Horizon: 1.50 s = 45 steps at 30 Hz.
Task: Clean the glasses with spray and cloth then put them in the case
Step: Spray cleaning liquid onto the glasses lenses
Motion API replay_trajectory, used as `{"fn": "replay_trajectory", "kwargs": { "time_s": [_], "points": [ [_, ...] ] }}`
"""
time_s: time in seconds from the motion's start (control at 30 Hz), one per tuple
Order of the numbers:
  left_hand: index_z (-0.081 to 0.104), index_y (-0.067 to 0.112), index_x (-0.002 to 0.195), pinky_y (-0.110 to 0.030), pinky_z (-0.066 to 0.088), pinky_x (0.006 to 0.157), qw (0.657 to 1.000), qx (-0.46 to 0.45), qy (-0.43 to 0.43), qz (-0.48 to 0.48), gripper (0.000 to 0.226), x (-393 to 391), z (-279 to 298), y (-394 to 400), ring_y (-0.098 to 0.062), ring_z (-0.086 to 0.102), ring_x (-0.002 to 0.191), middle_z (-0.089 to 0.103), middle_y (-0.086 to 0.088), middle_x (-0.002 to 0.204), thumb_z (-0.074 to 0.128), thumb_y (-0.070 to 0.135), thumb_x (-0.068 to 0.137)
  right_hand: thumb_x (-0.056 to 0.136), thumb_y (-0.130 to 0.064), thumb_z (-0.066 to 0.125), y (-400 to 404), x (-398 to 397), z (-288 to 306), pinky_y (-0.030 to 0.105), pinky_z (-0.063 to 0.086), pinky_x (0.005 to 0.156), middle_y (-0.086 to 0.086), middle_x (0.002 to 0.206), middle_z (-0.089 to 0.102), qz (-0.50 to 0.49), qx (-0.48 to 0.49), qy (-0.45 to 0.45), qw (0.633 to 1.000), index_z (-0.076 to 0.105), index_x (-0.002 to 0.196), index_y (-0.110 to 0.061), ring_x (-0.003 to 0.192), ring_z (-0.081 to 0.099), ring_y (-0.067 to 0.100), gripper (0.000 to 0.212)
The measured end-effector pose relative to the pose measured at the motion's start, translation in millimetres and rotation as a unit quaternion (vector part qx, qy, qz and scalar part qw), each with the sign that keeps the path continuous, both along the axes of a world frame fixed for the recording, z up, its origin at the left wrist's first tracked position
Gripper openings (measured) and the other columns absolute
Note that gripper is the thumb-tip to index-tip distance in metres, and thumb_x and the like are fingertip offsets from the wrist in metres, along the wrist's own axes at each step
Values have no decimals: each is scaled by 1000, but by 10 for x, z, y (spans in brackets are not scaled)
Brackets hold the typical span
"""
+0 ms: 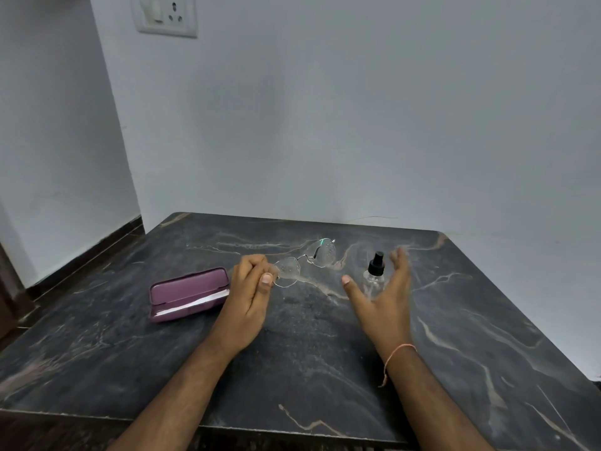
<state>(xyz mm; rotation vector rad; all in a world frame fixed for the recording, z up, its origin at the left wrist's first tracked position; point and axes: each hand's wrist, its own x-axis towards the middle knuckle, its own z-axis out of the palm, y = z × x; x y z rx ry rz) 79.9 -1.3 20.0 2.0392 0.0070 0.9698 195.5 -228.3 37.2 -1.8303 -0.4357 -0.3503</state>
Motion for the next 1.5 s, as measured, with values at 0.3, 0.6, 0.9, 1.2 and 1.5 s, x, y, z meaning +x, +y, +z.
{"fn": "replay_trajectory", "kwargs": {
  "time_s": [0.3,0.6,0.9,1.2,1.5],
  "points": [
    [57,17,106,-12,40,103,993,-102,12,-58,35,27,51,-52,7,49,109,45,23,111,32,40,114,104,-29,62,179,-206,16,34,52,64,-7,93,64,53,29,-222,973,70,106,-20,79,63,13,13],
    [57,9,110,-12,41,104,990,-103,48,-81,34,3,82,-66,4,50,111,46,6,117,31,31,114,108,-45,57,658,-395,-77,39,51,45,1,86,78,209,-12,143,967,78,103,-21,51,63,21,33],
    [63,53,125,-13,42,110,981,-119,74,-132,36,-41,128,-138,-8,56,121,47,-1,130,34,37,112,106,-35,64,821,-431,78,24,41,45,2,90,72,284,175,336,881,75,104,-10,57,57,12,27],
    [71,34,113,-37,42,109,968,-145,105,-173,49,-84,89,-50,-17,56,135,56,8,139,34,66,104,105,-26,67,708,-384,95,36,55,60,10,80,70,298,233,204,903,76,101,-4,70,65,25,24],
    [75,14,92,-45,37,116,979,-132,44,-150,81,-134,163,-39,-15,57,140,66,9,131,30,81,102,101,-27,72,637,-293,-32,19,46,57,-13,65,68,71,-30,-173,982,80,91,-23,60,61,5,14]
  ]
}}
